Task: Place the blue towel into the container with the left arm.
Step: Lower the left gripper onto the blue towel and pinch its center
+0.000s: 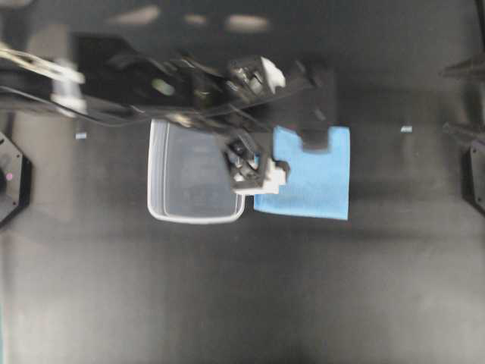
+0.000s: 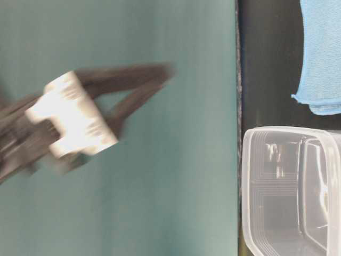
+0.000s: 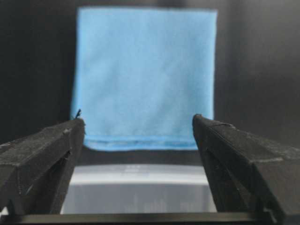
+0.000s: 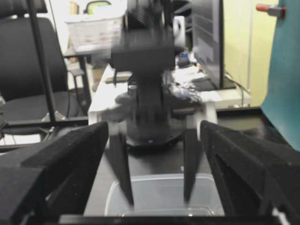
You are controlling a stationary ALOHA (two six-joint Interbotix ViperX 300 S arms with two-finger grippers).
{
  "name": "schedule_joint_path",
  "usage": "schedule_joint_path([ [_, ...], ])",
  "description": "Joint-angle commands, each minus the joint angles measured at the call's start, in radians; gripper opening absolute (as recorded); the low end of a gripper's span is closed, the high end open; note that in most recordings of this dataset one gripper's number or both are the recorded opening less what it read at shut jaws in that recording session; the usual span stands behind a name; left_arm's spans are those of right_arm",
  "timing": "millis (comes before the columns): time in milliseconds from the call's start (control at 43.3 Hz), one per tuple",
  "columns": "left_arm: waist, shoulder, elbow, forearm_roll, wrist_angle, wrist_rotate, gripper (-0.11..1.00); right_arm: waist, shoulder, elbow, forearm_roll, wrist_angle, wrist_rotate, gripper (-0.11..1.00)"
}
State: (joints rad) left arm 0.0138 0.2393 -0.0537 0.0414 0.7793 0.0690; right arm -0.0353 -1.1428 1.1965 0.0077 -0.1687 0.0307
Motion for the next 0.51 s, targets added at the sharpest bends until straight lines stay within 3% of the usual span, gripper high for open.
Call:
schedule_joint_path([
  [0,-0.005,0.109,-0.071,0.003,0.000,0.023,0.89,-0.002,0.006,-0.008,0.003,-0.006,-0.002,0.76],
  [162,-0.005,0.236,-0.118,0.003,-0.005,0.034,0.89,0.008,0.006,-0.008,0.003,-0.005,0.000,0.76],
  [485,-0.009,0.339,-0.112,0.003,-0.080,0.034,0.89,0.014,0.002,-0.008,0.002,-0.006,0.000,0.76],
])
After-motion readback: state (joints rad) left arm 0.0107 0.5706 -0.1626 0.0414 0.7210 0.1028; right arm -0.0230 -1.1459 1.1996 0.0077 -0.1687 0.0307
